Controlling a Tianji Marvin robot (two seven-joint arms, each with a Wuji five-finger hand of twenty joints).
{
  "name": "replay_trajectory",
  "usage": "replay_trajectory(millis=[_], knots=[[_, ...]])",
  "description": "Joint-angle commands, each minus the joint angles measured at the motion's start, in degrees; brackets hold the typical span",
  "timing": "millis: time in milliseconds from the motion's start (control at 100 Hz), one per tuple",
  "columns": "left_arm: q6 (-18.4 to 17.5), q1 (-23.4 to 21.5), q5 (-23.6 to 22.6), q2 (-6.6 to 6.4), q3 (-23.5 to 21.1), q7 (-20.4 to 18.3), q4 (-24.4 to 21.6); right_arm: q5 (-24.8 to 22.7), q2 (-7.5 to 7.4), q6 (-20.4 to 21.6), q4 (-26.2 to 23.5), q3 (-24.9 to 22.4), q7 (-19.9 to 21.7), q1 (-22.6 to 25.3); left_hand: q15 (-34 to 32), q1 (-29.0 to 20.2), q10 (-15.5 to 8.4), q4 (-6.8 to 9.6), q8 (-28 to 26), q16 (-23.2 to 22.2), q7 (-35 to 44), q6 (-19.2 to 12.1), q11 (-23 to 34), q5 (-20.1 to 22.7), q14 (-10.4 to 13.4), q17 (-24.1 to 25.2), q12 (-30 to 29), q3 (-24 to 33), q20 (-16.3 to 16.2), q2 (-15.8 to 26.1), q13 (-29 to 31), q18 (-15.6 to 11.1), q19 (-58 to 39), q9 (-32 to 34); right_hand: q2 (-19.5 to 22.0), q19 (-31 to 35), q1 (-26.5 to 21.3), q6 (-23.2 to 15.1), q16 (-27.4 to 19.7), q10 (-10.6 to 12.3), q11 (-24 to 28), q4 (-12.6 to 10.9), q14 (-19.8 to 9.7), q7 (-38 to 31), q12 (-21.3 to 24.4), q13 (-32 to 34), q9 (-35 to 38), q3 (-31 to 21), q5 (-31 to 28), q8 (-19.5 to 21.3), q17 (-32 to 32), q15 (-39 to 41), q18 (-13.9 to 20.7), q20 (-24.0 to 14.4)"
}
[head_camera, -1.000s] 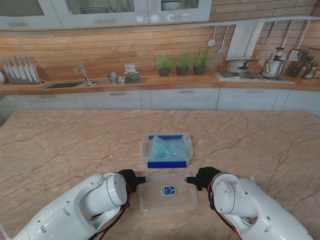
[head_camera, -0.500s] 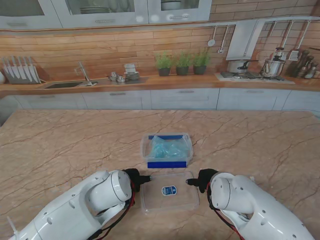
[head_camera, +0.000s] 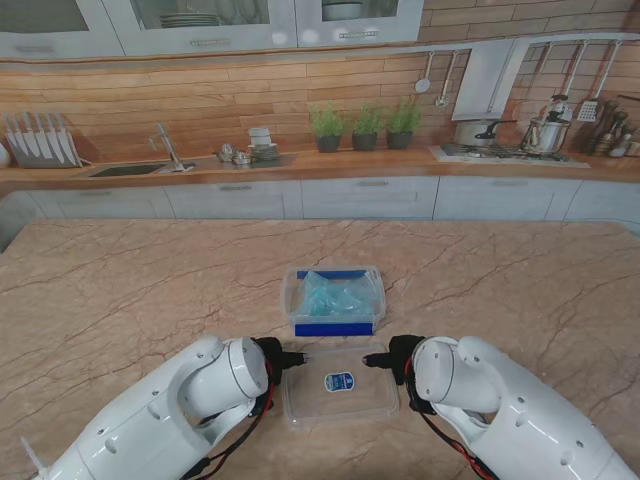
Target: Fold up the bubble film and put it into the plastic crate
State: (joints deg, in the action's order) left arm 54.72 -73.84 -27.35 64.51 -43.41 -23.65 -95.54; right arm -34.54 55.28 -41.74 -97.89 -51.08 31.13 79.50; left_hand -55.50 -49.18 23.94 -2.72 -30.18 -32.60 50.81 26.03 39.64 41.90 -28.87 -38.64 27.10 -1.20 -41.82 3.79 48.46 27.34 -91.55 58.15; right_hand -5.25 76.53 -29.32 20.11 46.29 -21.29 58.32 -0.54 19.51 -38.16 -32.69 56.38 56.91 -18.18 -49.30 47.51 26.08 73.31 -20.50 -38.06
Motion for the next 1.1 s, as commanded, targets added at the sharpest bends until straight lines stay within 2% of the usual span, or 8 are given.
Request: replay_trajectory(millis=[0,80,340,490,580,670,810,1090], knots=[[3.34,-1.30,-0.45,0.73,-0.06,-1.19,0.77,0.20,0.36,-0.12,0.87,0.88,0.54,0.52,-1.15,-0.10,1.00,0.37,5.39,0.78,-9.22,-2.35,-2.49,-2.24,-3.82,-0.43,-1.60,-0.47,0.38,1.87,-0.58,-3.04,-3.27,-0.93,-0.18,5.95,2.10,-4.17,-0.04,-3.51,2.26,-0.68,0.82,14.58,0.16,1.91,1.23,-0.72,3.12,-6.43,1.17,1.96,2.34,-0.83],[3.34,-1.45,-1.07,0.84,-0.30,-1.92,0.73,0.36,0.36,-0.17,0.94,1.07,0.49,0.38,-0.98,-0.36,0.98,0.39,5.69,0.85,-9.70,-2.38,-2.61,-1.83,-3.85,-0.03,-1.70,-0.45,0.39,2.04,-0.64,-2.92,-2.98,-0.88,-0.08,5.99,2.02,-4.25,-0.08,-3.59,2.31,-0.68,0.82,14.73,0.18,1.94,1.23,-0.69,3.01,-6.38,1.14,2.02,2.32,-0.77],[3.34,-0.73,1.48,0.37,0.65,-1.55,0.90,1.17,0.63,0.67,1.04,0.96,0.06,0.47,1.50,-0.70,1.59,0.39,6.66,0.99,-11.40,-2.78,-5.18,-1.49,-4.79,3.37,-2.91,-0.63,0.13,2.55,-4.10,-1.33,0.22,-3.43,0.06,6.27,1.78,-4.76,0.06,-3.46,3.02,-0.67,0.31,15.01,-0.07,1.68,0.84,-0.40,2.86,-6.01,0.96,2.77,2.62,-0.68],[3.33,-0.80,3.72,-0.15,0.90,0.53,0.52,2.38,1.04,1.78,0.34,-0.28,-0.68,1.53,2.58,-0.37,1.49,0.48,5.54,0.49,-9.11,-4.89,-6.84,-0.77,-4.90,5.00,-3.66,-0.64,-0.46,2.27,-5.61,-1.02,1.99,-4.71,0.04,6.81,1.62,-4.97,0.26,-3.45,3.79,-0.74,0.11,14.99,-0.39,1.89,0.85,-0.29,2.66,-5.67,1.13,3.61,2.78,-0.78],[3.33,-0.96,4.20,-0.61,0.91,1.34,-0.03,3.25,1.29,2.67,-0.41,-1.42,-1.06,2.49,3.05,0.01,1.36,0.54,4.46,0.19,-7.53,-6.26,-7.37,-0.12,-4.84,5.65,-3.80,-0.68,-0.88,1.82,-6.19,-0.92,2.79,-4.81,-0.01,6.95,1.59,-5.10,0.29,-3.54,3.92,-0.77,0.10,15.16,-0.45,1.92,0.84,-0.24,2.76,-5.64,1.14,3.82,2.71,-0.79],[3.32,-0.75,5.91,-1.62,1.27,2.37,-0.84,4.58,1.53,3.67,-1.26,-2.67,-1.36,3.51,3.18,0.12,1.12,0.61,4.14,0.09,-7.21,-6.86,-7.55,0.54,-4.75,5.94,-3.78,-0.63,-1.00,1.53,-6.30,-1.06,3.05,-4.68,-0.11,6.95,1.48,-5.23,0.24,-3.57,3.88,-0.81,0.14,15.75,-0.44,1.74,0.75,-0.22,2.66,-6.04,1.07,3.78,2.71,-0.75],[3.24,-0.27,11.11,-3.53,2.48,6.87,-2.45,5.53,1.71,5.06,-2.67,-4.09,-1.40,4.81,3.52,0.14,0.93,0.67,3.84,0.00,-7.22,-7.01,-7.92,0.80,-4.70,6.54,-3.71,-0.54,-1.14,1.25,-6.67,-0.92,3.62,-4.83,-0.03,6.97,1.33,-5.36,0.38,-3.57,4.05,-0.83,0.07,16.78,-0.56,1.73,0.86,-0.15,2.37,-6.99,0.95,4.16,2.78,-0.71],[1.02,-3.03,10.50,-4.12,-0.81,5.90,-5.37,6.33,2.17,7.49,-4.07,-6.00,-2.26,6.65,5.04,0.20,1.03,0.67,3.58,-0.06,-8.42,-6.50,-9.16,-0.55,-4.72,8.93,-3.70,-0.52,-1.22,0.91,-8.90,-0.85,5.72,-6.75,-0.13,7.20,1.19,-5.79,0.66,-3.59,4.53,-0.87,-0.01,17.13,-0.89,1.83,0.94,0.00,2.07,-7.67,0.91,4.83,2.73,-0.80]])
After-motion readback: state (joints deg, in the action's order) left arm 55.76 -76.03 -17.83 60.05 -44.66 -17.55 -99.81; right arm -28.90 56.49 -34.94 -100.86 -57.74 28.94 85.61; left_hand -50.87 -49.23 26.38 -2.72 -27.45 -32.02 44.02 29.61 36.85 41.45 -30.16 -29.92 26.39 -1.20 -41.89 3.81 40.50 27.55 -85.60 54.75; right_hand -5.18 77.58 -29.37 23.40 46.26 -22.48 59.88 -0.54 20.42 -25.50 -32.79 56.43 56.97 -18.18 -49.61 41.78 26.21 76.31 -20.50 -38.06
